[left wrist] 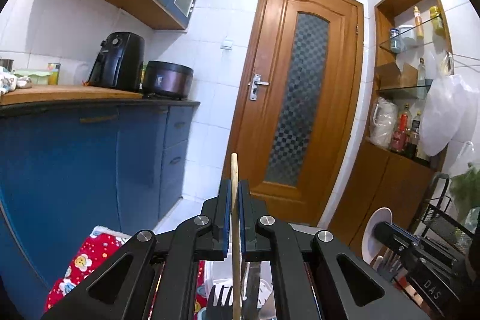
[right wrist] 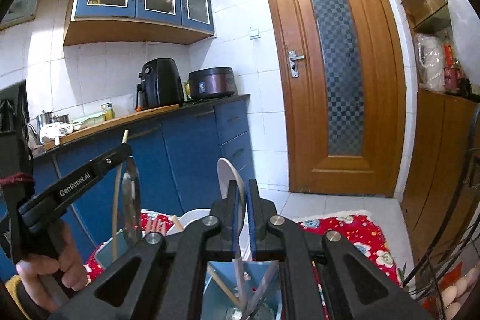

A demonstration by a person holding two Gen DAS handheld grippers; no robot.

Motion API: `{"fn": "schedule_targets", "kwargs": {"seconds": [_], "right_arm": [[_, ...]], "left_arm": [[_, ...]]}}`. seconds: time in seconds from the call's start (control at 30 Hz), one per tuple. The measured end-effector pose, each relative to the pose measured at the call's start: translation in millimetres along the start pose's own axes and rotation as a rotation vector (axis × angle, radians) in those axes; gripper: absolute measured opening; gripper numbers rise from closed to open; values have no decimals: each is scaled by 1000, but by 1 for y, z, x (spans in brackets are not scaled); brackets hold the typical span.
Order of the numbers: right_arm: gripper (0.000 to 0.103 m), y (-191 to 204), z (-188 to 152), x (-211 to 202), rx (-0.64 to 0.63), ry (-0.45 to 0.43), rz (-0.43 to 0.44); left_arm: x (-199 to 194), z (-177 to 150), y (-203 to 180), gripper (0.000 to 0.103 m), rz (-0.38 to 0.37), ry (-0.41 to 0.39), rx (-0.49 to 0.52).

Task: Organize utensils
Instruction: 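Drop the wooden chopstick into the box with the left tool while the right tool releases the spoon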

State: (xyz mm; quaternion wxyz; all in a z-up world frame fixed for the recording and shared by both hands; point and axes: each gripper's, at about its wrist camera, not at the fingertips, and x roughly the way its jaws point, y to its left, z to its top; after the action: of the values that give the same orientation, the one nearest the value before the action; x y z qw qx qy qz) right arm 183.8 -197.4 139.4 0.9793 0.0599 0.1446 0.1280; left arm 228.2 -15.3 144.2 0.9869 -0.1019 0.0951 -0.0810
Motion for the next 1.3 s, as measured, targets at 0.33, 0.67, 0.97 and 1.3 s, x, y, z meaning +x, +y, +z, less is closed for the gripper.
{"fn": "schedule_targets", "kwargs": {"seconds": [0.33,0.67,0.97,1.3], "right_arm": [[20,4,4,-12,6,-17,26],[21,1,1,-14,20,-11,43],[27,-3,1,-27,56,3,63],[30,-6,-12,-59,73,34,48]], "left_arm": [[-17,4,-1,4,-8,-75,0],[-20,19,-1,1,-24,-95,10],[-32,16,-1,3,-35,26,39],[-58,-8,10,7,-43,189,-7]]}}
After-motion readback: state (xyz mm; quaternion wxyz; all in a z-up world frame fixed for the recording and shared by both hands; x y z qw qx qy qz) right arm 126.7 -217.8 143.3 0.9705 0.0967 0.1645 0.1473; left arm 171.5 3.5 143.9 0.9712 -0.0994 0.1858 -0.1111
